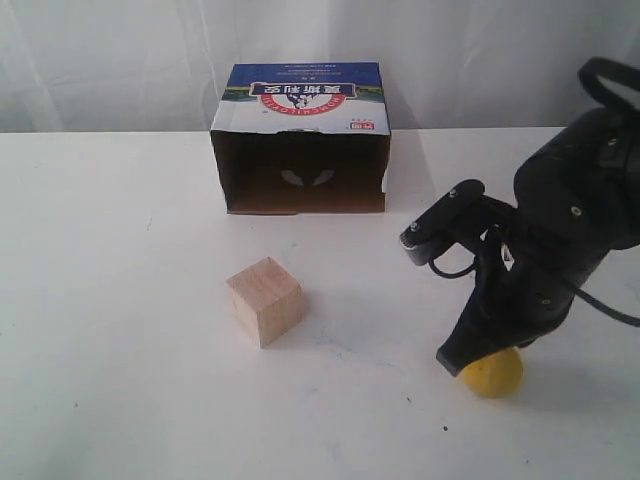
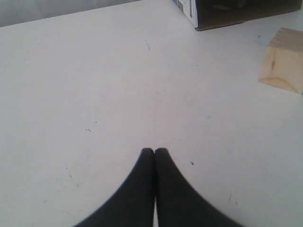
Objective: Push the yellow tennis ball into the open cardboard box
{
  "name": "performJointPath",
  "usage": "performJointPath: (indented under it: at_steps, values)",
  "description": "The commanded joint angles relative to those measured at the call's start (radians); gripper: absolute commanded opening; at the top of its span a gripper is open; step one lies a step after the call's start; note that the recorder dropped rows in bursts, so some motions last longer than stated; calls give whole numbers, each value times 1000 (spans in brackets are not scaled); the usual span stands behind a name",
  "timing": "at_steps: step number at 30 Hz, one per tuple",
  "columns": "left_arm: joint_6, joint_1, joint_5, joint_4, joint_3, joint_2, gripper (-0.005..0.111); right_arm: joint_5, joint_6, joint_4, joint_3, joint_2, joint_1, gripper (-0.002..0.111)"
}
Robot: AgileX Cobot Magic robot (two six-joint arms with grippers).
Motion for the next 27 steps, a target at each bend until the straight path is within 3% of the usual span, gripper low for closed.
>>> performJointPath:
  at_steps: [1,14,27]
  values:
    - [-9,3,-3,-3,4,-5,0,-36,4,5,35,78,-32,0]
    - [-9,3,-3,-3,4,-5,0,-43,25,5,41,112,-41,0]
    - [-9,3,-3,-3,4,-5,0,-215,16,5,-24,129,-36,0]
